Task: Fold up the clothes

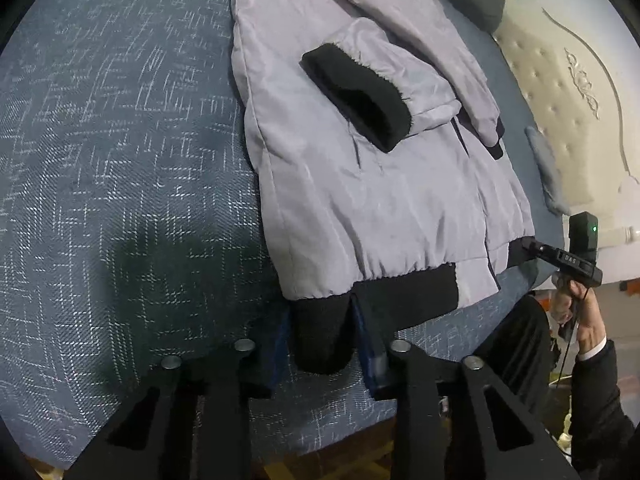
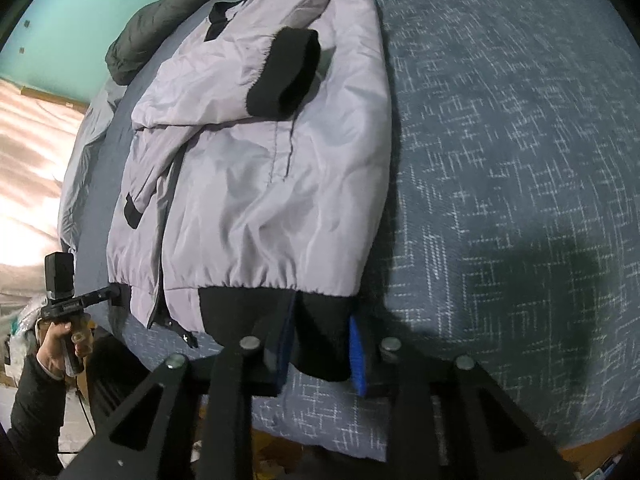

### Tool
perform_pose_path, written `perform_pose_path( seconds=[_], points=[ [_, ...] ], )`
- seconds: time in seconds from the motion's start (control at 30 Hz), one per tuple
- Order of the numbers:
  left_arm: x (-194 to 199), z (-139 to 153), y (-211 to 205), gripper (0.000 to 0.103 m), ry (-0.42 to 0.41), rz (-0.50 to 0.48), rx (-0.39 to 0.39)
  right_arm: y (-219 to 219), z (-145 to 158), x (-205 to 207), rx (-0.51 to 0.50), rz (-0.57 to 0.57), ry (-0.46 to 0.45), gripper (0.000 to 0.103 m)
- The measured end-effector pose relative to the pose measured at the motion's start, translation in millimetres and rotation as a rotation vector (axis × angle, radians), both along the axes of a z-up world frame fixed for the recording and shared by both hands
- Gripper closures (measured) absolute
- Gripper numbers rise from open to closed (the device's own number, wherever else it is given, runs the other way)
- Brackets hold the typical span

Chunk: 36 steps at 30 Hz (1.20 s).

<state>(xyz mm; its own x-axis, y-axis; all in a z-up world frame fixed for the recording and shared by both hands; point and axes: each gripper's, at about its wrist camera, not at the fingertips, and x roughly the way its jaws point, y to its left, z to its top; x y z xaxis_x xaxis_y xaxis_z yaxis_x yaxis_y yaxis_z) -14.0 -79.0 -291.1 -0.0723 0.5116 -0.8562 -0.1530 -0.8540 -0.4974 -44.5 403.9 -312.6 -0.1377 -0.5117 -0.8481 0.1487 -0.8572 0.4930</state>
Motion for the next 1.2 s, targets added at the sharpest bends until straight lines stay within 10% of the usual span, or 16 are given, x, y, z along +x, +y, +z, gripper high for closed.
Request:
perform_pose_path(
  seconds=[0.33, 1.2],
  points=[
    [12, 45, 9, 0.094, 0.113, -0.030, 0.007, -1, 25, 7, -0.052, 0.018, 0.062, 0.095],
    [44, 125, 10, 0.095, 0.226, -0.108, 0.036, -9, 113, 41, -0.150, 0.113, 0.212, 0.096]
  ],
)
